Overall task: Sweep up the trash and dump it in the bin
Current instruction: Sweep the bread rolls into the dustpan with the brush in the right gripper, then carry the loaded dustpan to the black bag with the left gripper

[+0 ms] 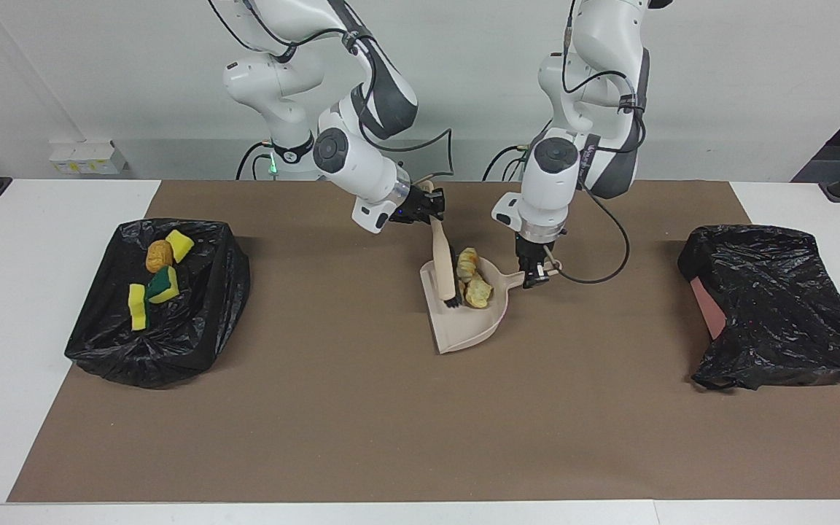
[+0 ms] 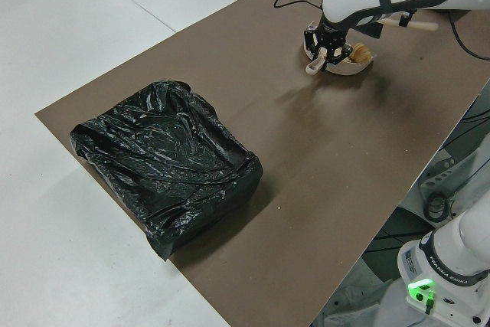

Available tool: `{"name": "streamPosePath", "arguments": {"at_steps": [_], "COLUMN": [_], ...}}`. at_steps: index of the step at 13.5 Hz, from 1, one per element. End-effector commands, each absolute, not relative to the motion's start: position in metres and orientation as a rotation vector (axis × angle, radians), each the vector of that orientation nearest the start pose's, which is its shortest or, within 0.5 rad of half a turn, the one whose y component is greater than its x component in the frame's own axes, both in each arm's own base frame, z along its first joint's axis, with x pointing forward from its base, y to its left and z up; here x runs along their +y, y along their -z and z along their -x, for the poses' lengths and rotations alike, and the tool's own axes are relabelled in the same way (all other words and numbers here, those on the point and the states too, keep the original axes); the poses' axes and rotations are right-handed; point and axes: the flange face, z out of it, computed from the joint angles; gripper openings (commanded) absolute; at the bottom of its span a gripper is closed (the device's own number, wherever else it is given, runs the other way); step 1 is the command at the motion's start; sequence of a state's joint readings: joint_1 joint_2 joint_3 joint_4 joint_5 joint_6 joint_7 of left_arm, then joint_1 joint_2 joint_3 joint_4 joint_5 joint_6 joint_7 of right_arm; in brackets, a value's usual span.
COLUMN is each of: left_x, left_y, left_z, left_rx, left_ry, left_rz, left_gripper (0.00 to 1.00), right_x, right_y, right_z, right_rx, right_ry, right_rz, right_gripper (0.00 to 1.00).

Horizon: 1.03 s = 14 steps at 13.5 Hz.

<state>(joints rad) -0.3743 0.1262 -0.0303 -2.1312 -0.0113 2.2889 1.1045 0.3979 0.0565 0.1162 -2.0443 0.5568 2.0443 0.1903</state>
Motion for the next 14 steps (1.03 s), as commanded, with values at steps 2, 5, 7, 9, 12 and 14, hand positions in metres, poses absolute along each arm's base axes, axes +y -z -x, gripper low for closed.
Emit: {"name": "streamPosePath", "arguments": {"at_steps": [2, 5, 7, 9, 12, 14], "left_x": [-0.202, -0.180, -0.166, -0.153, -0.116, -0.081], "left_y": [-0.367, -0.378, -0.391, -0.408, -0.437, -0.457], "left_z": [-0.538, -0.548, -0.558, -0.567, -0.585, -0.593], "left_rx": [2.176, 2.205, 2.216, 2.198, 2.215, 2.235], "left_ry": [0.150, 0.165, 0.157, 0.157, 0.206, 0.199], "left_rz": [2.299, 2.298, 2.295, 2.316, 2.352, 2.349], "left_gripper": [0.00, 0.00, 0.00, 0.00, 0.00, 0.00], "right_x": [0.293, 0.309, 0.312, 0.316, 0.349, 0.372], "right_y": [-0.449, -0.463, -0.466, -0.461, -0.434, -0.407], "right_z": [-0.456, -0.425, -0.405, -0.380, -0.348, -0.336], "right_rx": [-0.057, 0.043, 0.137, 0.174, 0.121, 0.169], "right_ry": [-0.277, -0.297, -0.344, -0.387, -0.448, -0.426], "right_rz": [2.818, 2.956, 2.993, 3.008, 3.038, 3.022], "right_gripper": [0.00, 0.00, 0.00, 0.00, 0.00, 0.00]}}
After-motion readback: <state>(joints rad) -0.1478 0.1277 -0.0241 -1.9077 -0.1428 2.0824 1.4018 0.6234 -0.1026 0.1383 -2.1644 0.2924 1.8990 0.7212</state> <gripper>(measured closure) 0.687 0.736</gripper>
